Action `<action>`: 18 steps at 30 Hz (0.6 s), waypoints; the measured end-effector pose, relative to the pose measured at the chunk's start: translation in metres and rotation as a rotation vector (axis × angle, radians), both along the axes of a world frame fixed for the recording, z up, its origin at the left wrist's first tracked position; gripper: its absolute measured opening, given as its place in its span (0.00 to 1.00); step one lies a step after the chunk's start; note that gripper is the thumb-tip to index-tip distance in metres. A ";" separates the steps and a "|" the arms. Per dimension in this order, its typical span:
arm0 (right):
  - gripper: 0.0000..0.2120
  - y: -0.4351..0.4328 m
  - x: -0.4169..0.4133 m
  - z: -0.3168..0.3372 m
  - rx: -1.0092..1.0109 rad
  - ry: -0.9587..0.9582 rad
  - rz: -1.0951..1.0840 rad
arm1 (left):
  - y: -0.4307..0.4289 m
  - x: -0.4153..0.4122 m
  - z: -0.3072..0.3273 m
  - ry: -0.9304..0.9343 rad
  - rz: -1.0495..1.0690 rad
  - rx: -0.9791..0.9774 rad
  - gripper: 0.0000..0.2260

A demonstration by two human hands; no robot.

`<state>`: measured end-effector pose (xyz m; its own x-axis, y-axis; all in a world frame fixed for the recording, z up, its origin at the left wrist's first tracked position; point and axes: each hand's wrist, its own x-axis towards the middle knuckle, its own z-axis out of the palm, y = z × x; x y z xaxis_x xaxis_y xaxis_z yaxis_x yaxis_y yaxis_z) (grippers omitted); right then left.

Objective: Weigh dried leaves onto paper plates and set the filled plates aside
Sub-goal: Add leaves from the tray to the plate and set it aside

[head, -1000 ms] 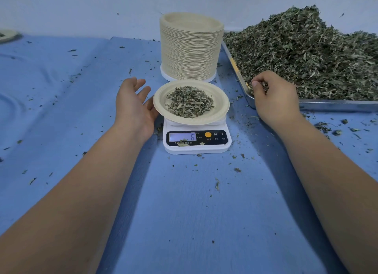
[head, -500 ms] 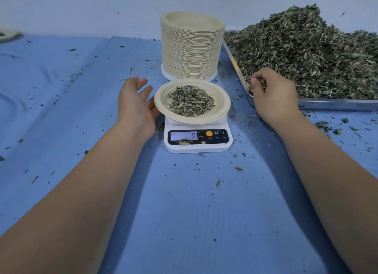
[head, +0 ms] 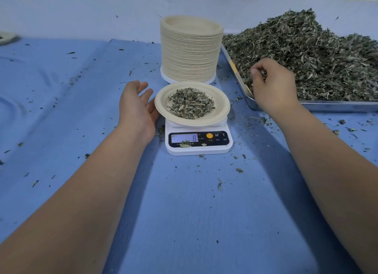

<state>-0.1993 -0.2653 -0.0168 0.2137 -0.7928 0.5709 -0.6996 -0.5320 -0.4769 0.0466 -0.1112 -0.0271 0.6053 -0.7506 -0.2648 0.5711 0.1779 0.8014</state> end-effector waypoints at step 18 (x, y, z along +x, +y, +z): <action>0.07 0.033 0.049 0.051 0.025 -0.138 0.195 | 0.001 -0.001 0.000 -0.016 -0.012 0.017 0.15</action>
<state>-0.1502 -0.2322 0.0343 0.2850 -0.7584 0.5862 -0.5120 -0.6375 -0.5757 0.0455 -0.1103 -0.0271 0.6006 -0.7532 -0.2685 0.5606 0.1572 0.8131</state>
